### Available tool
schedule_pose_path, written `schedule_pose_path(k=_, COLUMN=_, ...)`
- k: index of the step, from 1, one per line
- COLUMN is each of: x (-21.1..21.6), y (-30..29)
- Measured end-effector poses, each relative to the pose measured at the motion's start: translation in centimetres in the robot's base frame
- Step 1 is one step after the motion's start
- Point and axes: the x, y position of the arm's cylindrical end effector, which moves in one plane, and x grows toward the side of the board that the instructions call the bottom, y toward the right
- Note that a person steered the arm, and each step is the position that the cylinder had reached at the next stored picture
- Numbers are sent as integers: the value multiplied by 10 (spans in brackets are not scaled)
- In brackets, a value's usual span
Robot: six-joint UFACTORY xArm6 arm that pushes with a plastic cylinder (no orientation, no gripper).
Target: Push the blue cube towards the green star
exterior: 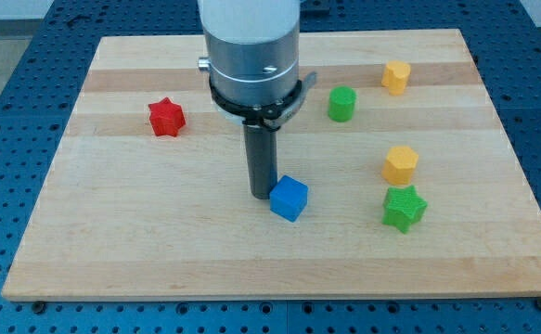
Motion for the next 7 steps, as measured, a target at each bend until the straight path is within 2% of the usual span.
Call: schedule_pose_path(k=7, x=8, y=45)
